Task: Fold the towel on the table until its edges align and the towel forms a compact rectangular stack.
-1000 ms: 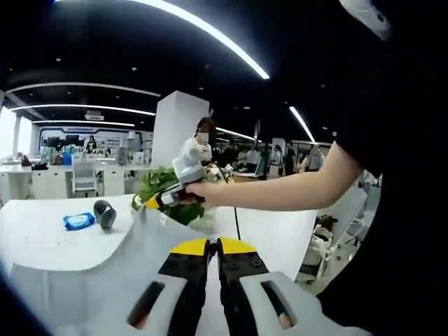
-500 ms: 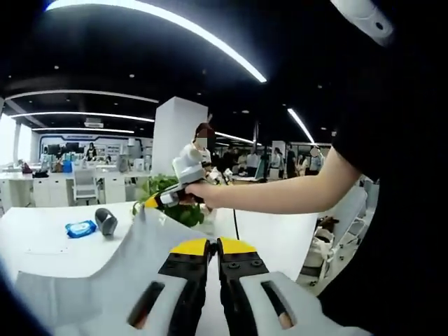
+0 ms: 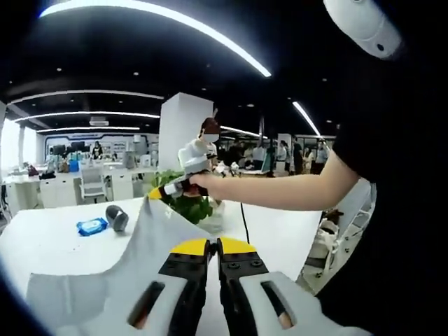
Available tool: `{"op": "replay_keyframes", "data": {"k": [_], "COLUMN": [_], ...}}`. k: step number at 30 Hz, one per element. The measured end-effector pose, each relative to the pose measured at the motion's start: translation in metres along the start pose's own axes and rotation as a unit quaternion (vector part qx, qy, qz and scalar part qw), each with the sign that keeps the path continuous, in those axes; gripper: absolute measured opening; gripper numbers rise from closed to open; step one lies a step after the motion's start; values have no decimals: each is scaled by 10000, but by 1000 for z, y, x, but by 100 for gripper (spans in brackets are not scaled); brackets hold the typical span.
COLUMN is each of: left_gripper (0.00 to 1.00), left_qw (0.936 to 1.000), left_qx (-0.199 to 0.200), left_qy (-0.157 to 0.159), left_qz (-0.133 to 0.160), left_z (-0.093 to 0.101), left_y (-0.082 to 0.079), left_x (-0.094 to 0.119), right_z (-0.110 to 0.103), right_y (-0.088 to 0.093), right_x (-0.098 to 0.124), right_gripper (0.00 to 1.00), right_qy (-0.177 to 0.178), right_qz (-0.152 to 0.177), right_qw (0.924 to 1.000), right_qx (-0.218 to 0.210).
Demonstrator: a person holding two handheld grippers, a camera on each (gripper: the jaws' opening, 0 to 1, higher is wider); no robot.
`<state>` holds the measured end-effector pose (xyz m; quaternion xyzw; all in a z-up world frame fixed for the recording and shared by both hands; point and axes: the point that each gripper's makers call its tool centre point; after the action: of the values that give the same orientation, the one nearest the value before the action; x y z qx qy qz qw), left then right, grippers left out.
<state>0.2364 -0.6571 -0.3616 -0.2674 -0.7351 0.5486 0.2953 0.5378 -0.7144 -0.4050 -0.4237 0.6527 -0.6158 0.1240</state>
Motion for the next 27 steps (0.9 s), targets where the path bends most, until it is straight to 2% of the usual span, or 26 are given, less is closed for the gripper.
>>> {"op": "replay_keyframes", "data": {"k": [2, 5, 11, 13, 14, 17, 18, 20, 26, 27], "left_gripper": [4, 4, 4, 4, 4, 4, 4, 4, 4, 4], "left_qw": [9999, 9990, 9980, 9984, 9986, 9987, 9988, 9988, 9991, 9986], "left_qx": [-62, -312, -458, -367, -123, -90, -49, 199, 339, 465], "left_qy": [146, 293, 382, 377, 425, 423, 408, 412, 182, 177], "left_qz": [40, 139, 191, 230, 278, 267, 255, 162, 170, 193], "left_z": [1, -5, -21, -26, -26, -31, -34, -38, -60, -65], "left_y": [-4, -10, -11, -9, -8, 1, 8, 18, 27, 29], "left_x": [4, 10, 28, 36, 41, 50, 53, 57, 82, 91], "right_z": [-5, -5, -14, -18, -22, -30, -33, -43, -64, -69], "right_y": [-8, -17, -21, -22, -21, -19, -17, -16, -14, -12], "right_x": [5, 10, 14, 14, 13, 6, 2, -4, -13, -13], "right_gripper": [3, 3, 3, 3, 3, 3, 3, 3, 2, 2], "right_qy": [-13, 222, 420, 464, 483, 522, 556, 564, 664, 670], "right_qz": [37, 64, 124, 150, 158, 155, 182, 228, 170, 122], "right_qw": [10000, 9997, 9989, 9985, 9983, 9977, 9955, 9936, 9933, 9930], "right_qx": [-6, 103, -190, -253, -283, -415, -751, -948, -935, -969]}}
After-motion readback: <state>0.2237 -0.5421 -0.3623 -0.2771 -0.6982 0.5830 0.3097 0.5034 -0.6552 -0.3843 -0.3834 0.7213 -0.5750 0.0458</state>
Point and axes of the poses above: the point that each gripper's makers call its tool centre point, and the gripper's own axes: x roughly backward along the fingers, z roughly to its right, y roughly out of its underside, and after that the axes turned 11 degrees about -x, right-handed
